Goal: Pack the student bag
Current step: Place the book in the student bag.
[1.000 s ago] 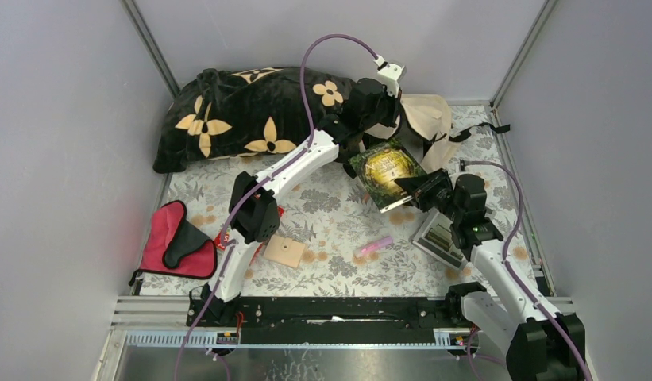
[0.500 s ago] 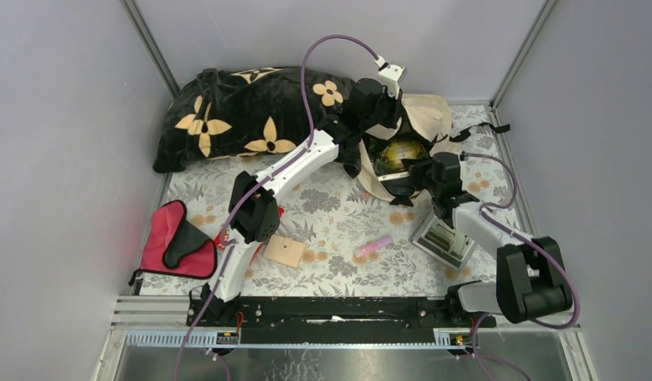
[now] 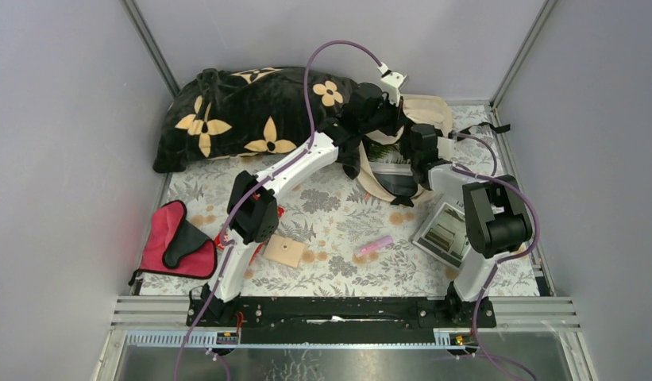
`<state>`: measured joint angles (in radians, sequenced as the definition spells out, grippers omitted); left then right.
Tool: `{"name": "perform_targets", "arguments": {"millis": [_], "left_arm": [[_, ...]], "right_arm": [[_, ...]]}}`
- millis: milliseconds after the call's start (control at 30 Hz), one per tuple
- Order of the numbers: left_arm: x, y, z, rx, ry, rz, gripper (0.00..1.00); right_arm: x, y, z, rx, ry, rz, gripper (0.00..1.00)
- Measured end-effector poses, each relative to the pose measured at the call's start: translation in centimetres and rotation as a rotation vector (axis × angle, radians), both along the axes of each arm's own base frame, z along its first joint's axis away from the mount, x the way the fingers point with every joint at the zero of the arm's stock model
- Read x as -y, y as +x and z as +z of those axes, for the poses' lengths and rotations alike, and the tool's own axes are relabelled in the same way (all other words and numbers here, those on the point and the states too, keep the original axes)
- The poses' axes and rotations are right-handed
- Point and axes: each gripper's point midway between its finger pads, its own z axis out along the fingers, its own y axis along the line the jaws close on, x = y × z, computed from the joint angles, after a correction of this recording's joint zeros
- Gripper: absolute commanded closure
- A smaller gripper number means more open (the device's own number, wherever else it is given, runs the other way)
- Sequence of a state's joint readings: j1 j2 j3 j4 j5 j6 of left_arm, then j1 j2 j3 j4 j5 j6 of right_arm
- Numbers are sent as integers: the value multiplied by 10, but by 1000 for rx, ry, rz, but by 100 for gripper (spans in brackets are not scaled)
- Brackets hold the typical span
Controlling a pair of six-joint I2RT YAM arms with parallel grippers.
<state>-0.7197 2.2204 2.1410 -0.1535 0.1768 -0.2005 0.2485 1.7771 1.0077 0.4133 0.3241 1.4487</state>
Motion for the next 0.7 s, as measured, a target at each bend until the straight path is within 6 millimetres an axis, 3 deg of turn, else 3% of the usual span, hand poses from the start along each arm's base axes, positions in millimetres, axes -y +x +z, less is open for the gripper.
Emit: {"name": "perform_targets", "arguments": {"millis": [100,267,300,333,433,700], "left_arm": [[0,0,0,0,1,0,100],[-2,2,0,3,3,17,100],[-3,3,0,3,4,23,100],[-3,4,0,4,3,26,100],[-6,6,4,0,-8,35,100],[-11,11,7,-22,-39,58,100]], "right_arm": [[-3,8,-7,-9,-2,10,51],[-9,-1,-46,-155,-28,54,26],[-10,-2,-47,-162,-26,58,9],[-10,-1,-44,-158,-23,59,1],[-11,-3,-31,-147,-28,69,0],[-6,-27,-30,-218,-84,107,0]]}}
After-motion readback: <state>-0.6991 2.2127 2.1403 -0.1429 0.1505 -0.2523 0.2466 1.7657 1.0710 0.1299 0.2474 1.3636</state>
